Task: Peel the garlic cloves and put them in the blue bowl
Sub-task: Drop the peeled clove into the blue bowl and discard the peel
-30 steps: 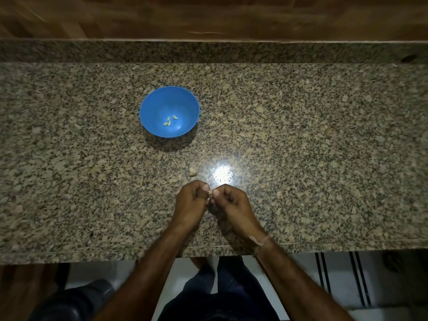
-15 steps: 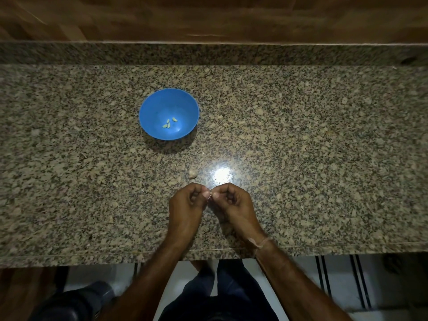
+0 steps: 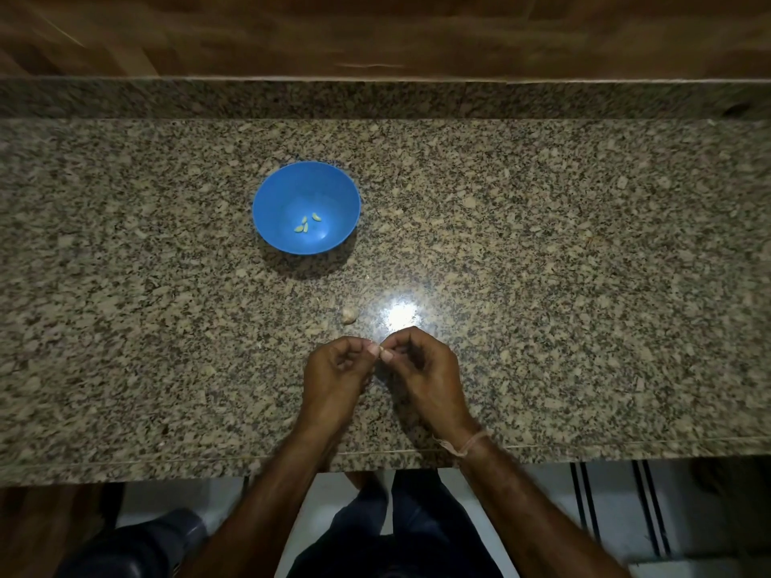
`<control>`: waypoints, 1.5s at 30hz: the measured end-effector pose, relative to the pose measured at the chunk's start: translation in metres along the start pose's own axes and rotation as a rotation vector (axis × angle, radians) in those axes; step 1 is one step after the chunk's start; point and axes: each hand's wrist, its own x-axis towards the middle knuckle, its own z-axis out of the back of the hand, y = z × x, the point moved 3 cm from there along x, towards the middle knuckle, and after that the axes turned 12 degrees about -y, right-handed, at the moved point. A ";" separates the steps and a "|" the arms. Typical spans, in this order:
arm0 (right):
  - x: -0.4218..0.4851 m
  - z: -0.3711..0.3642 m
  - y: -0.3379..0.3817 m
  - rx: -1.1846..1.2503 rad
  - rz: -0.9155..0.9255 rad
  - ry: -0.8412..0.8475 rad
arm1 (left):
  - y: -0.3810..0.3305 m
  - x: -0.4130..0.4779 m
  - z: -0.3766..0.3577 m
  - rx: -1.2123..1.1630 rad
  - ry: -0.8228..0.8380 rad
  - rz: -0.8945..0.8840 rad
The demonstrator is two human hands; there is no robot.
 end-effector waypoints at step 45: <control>0.007 0.004 0.000 0.162 -0.297 0.027 | -0.008 0.007 0.002 0.244 -0.093 -0.320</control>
